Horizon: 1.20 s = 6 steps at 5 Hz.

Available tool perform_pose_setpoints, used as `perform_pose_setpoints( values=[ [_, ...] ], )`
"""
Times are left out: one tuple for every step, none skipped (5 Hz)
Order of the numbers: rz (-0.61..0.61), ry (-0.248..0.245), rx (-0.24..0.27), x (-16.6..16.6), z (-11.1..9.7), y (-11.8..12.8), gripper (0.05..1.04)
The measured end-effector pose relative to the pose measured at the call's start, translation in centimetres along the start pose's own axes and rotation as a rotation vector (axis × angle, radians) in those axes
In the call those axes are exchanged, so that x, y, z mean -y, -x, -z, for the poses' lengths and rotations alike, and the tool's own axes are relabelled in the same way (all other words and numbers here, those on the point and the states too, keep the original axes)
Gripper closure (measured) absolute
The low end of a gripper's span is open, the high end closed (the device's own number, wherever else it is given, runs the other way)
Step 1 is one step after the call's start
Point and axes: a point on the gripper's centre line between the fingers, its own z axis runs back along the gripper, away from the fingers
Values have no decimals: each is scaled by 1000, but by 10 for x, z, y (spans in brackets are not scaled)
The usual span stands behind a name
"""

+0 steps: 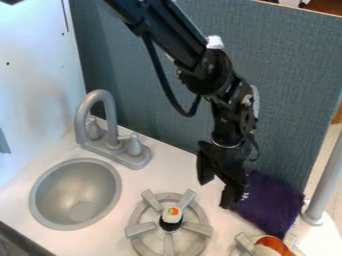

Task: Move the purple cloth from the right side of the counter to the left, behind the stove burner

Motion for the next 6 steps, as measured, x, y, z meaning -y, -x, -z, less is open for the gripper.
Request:
perform_pose_setpoints(
  values=[
    [-107, 19, 85, 3, 10, -15, 83],
    [-217, 16, 175, 5, 12, -32, 83],
    [-263, 47, 191, 11, 22, -44, 83],
    [-263, 74, 174, 14, 30, -54, 83],
    [-262, 78, 172, 13, 39, -64, 83],
    [-258, 93, 149, 14, 48, -74, 83]
  ],
)
